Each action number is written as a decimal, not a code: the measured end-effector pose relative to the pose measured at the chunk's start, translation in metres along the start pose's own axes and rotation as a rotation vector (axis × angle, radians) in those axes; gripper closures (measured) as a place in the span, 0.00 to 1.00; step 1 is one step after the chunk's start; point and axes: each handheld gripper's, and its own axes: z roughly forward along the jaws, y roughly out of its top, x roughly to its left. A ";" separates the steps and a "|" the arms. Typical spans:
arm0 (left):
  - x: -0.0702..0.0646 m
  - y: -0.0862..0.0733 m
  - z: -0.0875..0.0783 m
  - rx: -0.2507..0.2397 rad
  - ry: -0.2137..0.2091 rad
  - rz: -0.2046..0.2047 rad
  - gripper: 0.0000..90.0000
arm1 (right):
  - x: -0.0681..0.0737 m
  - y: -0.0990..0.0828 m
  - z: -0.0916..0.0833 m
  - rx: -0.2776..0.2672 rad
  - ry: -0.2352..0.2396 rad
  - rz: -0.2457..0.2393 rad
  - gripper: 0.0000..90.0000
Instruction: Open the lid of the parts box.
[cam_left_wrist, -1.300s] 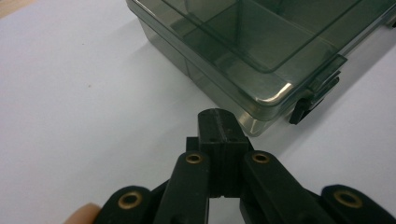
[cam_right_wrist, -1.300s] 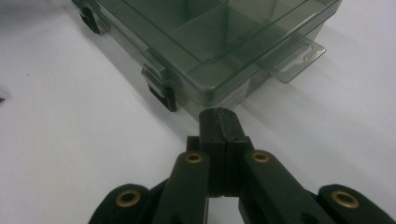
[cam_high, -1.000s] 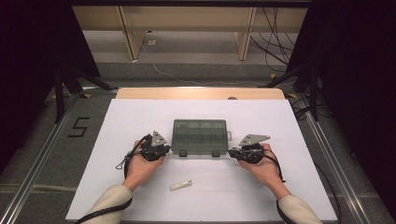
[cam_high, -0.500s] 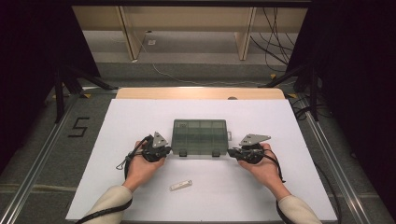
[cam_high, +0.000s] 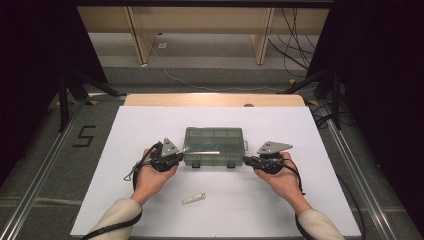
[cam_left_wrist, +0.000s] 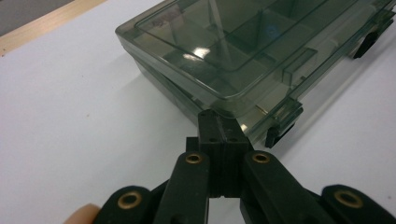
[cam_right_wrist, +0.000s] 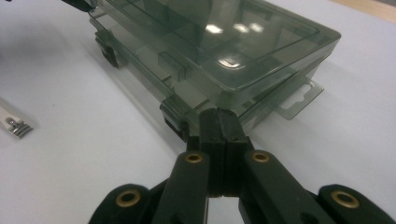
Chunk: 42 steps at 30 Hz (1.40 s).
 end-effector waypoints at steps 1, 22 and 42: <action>-0.001 0.001 0.000 -0.011 -0.010 -0.010 0.99 | -0.001 0.001 0.000 -0.008 -0.003 -0.013 1.00; 0.001 0.017 -0.003 -0.060 0.107 -0.046 0.82 | 0.007 0.028 -0.003 -0.108 -0.298 -0.126 0.69; 0.000 0.047 0.001 -0.203 0.271 0.094 0.88 | 0.004 0.048 0.005 -0.197 -0.356 -0.139 0.85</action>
